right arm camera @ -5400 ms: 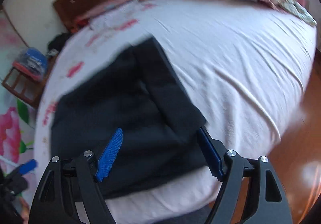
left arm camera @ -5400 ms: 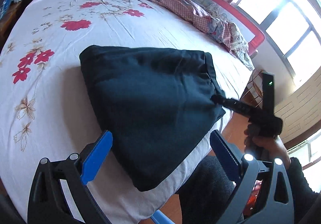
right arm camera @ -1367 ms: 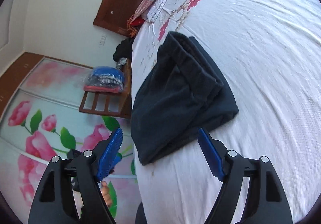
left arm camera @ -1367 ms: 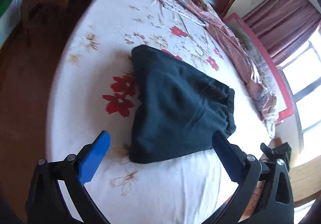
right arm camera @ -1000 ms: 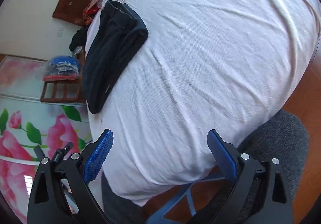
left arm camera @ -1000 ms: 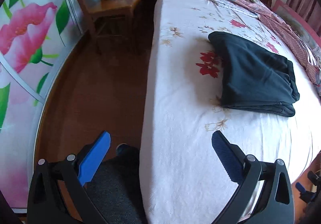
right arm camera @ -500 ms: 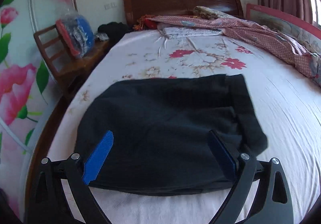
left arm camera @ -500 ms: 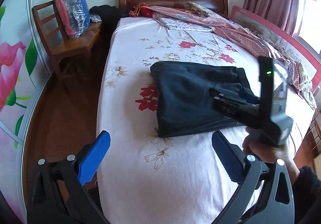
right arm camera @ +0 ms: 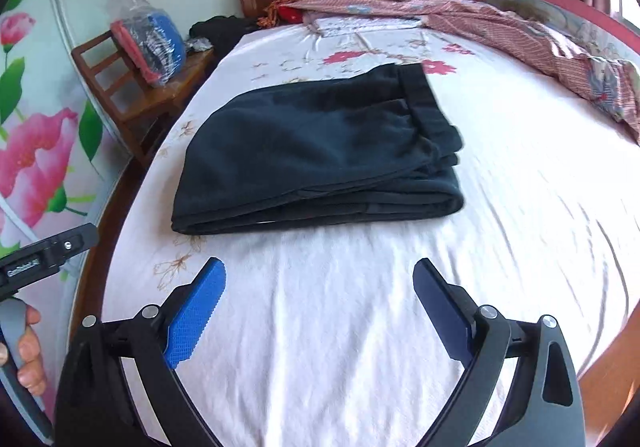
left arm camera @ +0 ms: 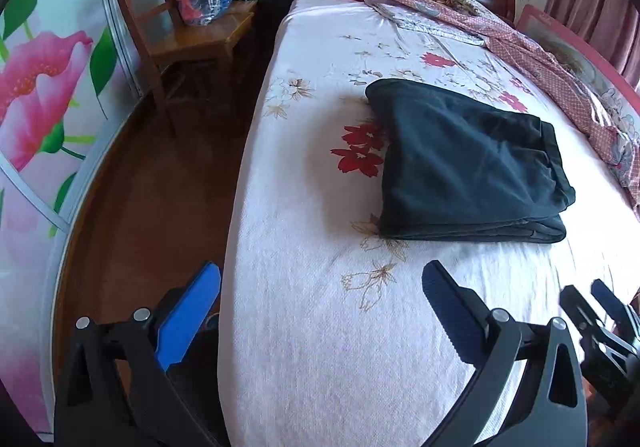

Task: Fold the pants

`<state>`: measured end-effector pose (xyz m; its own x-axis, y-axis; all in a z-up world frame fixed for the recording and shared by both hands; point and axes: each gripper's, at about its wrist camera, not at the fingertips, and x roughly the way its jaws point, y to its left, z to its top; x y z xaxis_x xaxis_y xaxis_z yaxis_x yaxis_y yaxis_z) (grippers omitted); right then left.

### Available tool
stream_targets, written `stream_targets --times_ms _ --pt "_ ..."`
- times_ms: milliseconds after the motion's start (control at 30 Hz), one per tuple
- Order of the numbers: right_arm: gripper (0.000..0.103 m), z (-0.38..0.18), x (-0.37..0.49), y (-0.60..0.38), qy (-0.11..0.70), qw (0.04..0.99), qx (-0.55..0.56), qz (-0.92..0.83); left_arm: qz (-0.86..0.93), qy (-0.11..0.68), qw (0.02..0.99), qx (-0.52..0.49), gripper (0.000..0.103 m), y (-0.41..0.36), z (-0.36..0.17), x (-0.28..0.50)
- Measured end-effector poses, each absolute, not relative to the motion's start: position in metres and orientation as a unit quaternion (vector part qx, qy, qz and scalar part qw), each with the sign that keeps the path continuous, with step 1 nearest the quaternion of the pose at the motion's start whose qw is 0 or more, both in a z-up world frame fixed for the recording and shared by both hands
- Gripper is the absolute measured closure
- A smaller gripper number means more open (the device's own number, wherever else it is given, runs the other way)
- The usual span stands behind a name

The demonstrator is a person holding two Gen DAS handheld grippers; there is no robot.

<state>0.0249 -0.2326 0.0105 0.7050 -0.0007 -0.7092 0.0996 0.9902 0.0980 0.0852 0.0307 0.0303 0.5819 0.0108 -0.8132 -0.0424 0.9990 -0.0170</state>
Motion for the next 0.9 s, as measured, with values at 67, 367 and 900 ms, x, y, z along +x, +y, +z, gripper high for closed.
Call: stream_targets --times_ms 67,367,900 --pt "0.009 0.013 0.014 -0.237 0.372 0.923 0.073 -0.063 0.013 0.454 0.891 0.003 0.002 0.015 0.029 0.08" --pt "0.009 0.026 0.006 -0.232 0.365 0.926 0.069 -0.071 -0.002 0.385 0.923 0.005 0.002 -0.009 0.046 0.044" --pt "0.009 0.014 -0.015 -0.23 0.325 0.939 0.065 -0.089 0.045 0.361 0.932 0.009 0.002 0.003 0.021 0.026"
